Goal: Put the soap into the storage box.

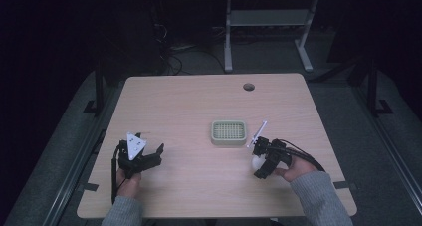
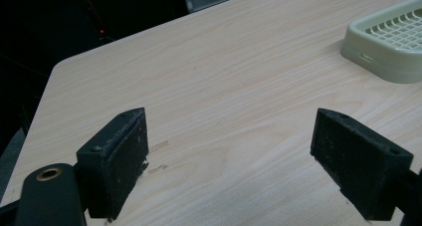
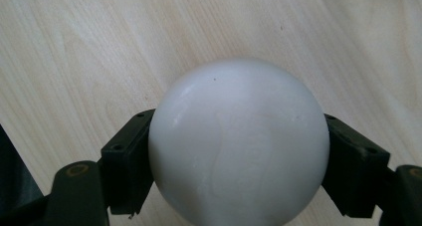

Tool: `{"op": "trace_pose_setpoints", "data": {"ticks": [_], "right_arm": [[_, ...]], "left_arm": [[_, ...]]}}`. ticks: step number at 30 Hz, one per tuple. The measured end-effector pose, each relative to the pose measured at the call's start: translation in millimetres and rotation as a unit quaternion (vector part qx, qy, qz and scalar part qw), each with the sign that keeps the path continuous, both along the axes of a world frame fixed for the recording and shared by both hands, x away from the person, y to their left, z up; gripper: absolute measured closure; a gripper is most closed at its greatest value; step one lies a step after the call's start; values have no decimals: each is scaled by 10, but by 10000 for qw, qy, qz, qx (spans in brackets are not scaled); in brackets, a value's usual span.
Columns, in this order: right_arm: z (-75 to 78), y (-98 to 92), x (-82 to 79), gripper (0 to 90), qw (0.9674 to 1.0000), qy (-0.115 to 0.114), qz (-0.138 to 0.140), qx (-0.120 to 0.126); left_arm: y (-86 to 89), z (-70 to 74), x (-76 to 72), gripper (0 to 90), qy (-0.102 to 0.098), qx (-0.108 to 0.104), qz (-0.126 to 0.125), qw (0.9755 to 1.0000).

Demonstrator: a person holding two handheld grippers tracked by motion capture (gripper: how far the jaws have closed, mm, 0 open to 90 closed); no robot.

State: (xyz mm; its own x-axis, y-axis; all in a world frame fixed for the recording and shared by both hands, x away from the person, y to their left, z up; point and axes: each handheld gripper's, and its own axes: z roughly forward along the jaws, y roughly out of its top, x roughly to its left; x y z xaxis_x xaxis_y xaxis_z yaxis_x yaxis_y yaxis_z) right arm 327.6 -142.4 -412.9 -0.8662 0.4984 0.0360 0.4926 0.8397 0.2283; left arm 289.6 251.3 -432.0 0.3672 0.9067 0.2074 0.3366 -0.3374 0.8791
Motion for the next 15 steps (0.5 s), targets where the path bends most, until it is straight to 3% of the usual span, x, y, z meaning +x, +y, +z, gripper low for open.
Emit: {"op": "trace_pose_setpoints", "data": {"ticks": [15], "right_arm": [[151,60,148,236,9999,26,82,110]], "left_arm": [[-4,-3,3,148,4,-6,1,10000]]}}
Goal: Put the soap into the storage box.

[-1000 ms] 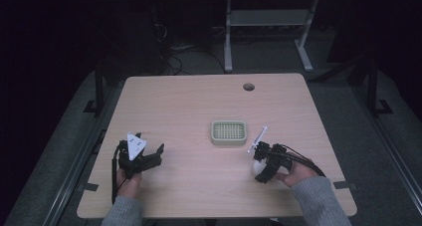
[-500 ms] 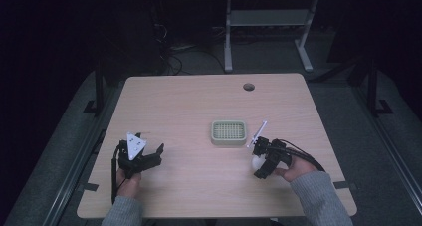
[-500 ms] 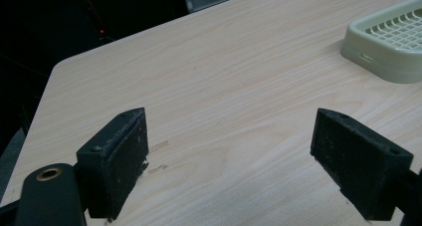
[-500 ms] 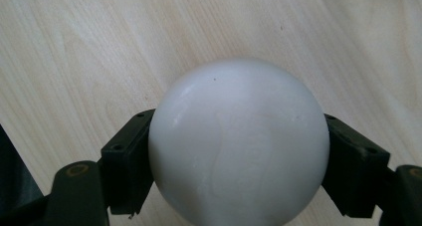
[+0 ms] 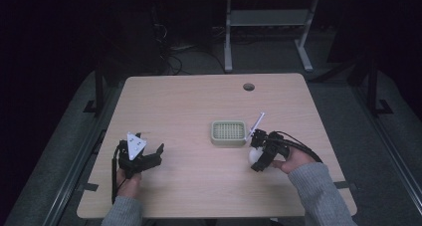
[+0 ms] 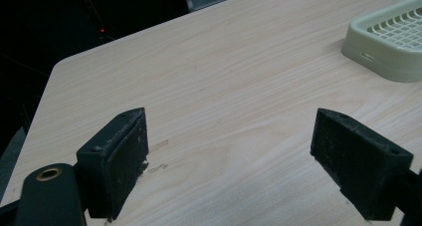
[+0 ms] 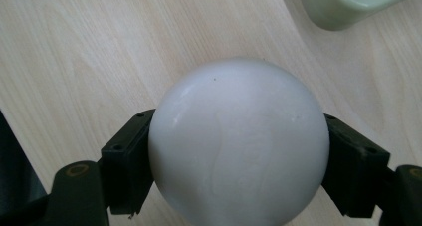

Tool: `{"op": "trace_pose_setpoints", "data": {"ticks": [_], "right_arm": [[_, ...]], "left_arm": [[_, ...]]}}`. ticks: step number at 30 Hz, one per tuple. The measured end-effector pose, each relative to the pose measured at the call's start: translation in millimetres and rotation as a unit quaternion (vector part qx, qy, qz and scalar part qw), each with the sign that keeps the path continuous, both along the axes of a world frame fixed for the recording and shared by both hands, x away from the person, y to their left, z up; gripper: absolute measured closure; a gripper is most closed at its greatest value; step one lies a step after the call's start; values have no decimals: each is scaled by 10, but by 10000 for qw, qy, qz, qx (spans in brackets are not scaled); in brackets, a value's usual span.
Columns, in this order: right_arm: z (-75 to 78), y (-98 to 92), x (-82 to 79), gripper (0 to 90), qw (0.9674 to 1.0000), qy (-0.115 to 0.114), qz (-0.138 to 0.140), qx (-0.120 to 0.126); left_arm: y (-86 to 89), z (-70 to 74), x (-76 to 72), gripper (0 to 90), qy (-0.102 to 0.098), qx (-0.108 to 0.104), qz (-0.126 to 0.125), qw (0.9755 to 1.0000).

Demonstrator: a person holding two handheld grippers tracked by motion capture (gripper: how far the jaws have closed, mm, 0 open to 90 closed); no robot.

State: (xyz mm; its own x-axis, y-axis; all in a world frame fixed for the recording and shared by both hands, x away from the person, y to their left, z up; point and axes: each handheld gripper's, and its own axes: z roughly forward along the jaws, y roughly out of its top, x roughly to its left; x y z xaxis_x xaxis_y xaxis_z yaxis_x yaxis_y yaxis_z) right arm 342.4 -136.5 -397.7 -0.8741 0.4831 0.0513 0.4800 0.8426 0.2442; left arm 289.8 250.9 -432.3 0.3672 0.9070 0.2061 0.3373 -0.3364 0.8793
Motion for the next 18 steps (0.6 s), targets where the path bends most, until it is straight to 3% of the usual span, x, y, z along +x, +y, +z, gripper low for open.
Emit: {"op": "trace_pose_setpoints", "data": {"ticks": [18], "right_arm": [[102,45,157,236,9999,91,18,123]], "left_arm": [[0,2,-1,148,24,36,-7,10000]]}}
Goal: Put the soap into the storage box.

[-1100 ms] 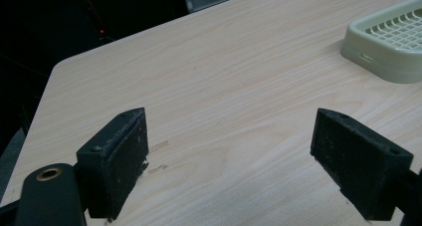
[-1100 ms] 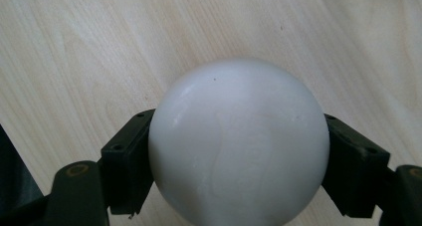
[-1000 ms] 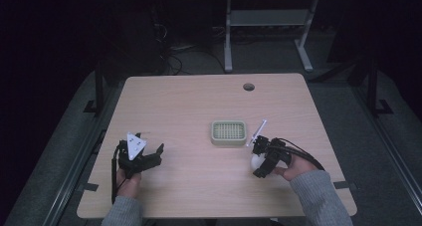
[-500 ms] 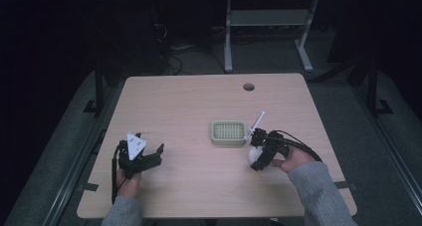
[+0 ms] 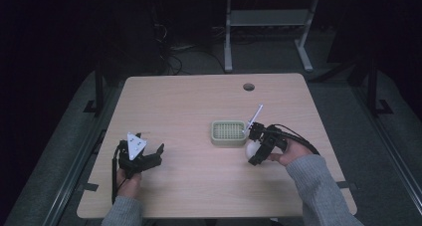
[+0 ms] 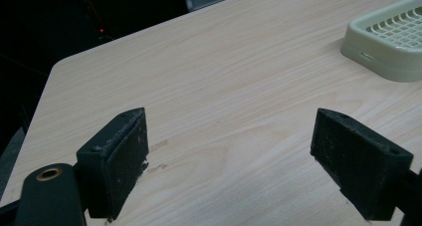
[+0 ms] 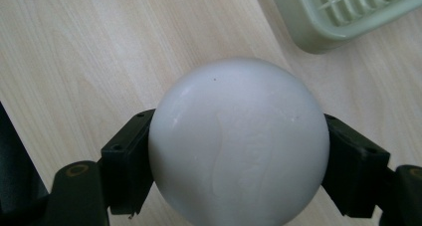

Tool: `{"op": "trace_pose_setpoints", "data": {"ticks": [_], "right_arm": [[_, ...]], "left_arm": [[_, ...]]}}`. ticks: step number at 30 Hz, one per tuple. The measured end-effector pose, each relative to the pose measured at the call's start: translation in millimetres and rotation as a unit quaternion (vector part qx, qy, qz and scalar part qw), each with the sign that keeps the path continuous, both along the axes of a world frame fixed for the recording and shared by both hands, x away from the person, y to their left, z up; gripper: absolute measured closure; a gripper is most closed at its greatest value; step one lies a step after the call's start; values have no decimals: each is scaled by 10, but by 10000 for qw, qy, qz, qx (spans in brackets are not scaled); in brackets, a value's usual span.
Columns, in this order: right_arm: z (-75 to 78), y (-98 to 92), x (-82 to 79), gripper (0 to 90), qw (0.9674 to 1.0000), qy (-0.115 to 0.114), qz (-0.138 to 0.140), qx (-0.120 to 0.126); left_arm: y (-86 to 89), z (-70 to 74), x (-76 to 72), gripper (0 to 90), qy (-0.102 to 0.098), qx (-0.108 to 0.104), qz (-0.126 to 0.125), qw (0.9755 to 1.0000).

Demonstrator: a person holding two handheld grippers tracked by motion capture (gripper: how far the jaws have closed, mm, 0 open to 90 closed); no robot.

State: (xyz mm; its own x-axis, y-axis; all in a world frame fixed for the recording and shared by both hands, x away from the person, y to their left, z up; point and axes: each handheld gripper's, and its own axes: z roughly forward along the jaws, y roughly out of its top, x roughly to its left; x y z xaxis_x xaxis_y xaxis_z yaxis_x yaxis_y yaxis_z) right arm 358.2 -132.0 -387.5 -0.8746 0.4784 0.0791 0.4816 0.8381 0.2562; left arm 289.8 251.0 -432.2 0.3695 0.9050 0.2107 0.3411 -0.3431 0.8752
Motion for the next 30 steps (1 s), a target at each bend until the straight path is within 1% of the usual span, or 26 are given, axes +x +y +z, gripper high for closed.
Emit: {"op": "trace_pose_setpoints", "data": {"ticks": [7,9,12,13,20,23,25,28,30], "right_arm": [[46,61,66,236,10000,-10,53,-17],[51,74,88,236,10000,22,69,30],[57,90,110,236,10000,41,56,11],[63,100,123,236,10000,14,67,-27],[126,185,211,236,9999,12,122,21],[144,238,262,236,9999,27,142,-13],[159,259,288,236,9999,21,143,-47],[176,276,334,236,9999,35,119,12],[182,291,363,236,9999,21,137,-35]], "left_arm": [[14,7,-1,148,-9,-29,35,10000],[22,5,0,148,-31,-79,50,10000],[30,10,-1,148,-8,-58,66,10000],[33,12,-1,148,5,-42,70,10000],[26,5,0,148,-27,-47,64,10000],[24,4,-1,148,-35,-42,60,10000],[29,6,0,148,-5,-38,58,10000],[34,7,-1,148,10,-59,80,9999],[34,7,-2,148,4,-50,83,10000]]}}
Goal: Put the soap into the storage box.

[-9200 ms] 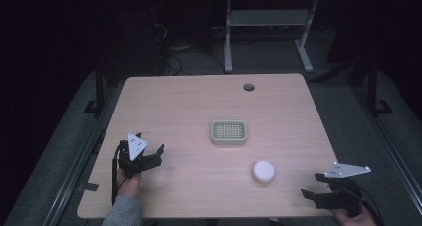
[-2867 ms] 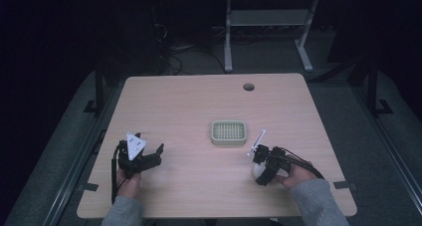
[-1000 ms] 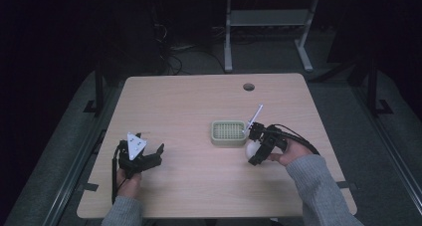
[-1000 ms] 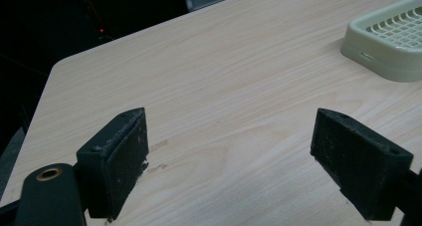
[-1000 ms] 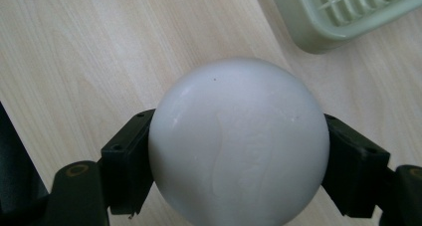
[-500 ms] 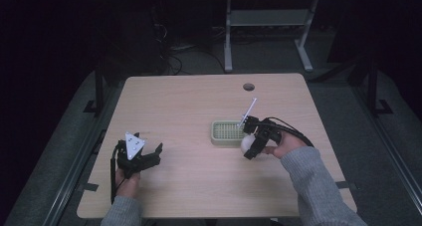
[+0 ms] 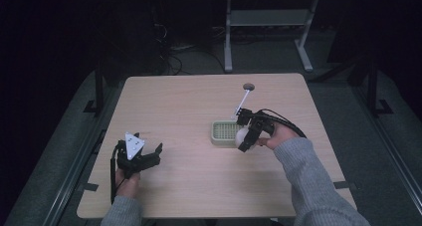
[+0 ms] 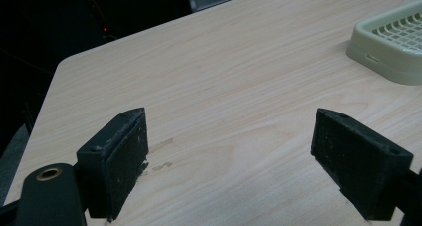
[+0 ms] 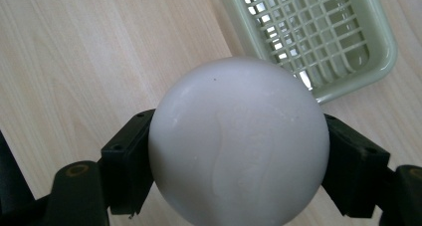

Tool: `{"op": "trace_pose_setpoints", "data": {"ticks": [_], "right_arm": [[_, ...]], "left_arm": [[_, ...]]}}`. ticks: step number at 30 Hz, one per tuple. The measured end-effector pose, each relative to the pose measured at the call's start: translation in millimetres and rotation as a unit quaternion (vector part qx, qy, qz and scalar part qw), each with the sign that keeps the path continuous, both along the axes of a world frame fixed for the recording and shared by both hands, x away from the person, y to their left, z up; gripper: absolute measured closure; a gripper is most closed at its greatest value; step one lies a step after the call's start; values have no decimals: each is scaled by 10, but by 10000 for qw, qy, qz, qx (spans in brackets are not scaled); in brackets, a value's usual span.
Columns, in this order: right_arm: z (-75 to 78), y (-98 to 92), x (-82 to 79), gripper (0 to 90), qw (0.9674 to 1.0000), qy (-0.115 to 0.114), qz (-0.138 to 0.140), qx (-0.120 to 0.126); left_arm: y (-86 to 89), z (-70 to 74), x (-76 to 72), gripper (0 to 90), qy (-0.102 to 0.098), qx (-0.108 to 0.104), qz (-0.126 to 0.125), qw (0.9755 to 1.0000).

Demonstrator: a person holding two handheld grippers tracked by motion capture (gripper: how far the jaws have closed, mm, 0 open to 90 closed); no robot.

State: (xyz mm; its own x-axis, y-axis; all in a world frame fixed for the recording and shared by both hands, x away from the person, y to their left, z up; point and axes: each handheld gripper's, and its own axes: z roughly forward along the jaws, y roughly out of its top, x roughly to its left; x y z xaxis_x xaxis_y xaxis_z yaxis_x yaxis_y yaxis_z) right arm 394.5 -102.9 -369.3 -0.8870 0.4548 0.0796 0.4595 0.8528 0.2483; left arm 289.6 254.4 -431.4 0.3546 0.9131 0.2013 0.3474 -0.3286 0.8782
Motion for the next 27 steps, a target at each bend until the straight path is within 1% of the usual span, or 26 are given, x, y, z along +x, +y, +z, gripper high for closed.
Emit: {"op": "trace_pose_setpoints", "data": {"ticks": [6,9,11,13,24,27], "right_arm": [[9,44,60,236,10000,18,7,-21],[22,61,103,236,10000,32,-10,66],[24,62,114,236,10000,47,-9,77],[29,80,141,236,10000,51,-16,8],[64,101,219,236,10000,56,-26,-7],[65,100,251,236,10000,69,-47,38]], "left_arm": [[3,0,1,148,0,7,12,10000],[6,-1,2,148,-23,-10,18,10000],[6,-2,3,148,-28,-14,14,10000],[5,-1,3,148,-16,2,17,10000],[1,0,0,148,-15,8,19,10000],[0,-2,2,148,-9,0,20,10000]]}}
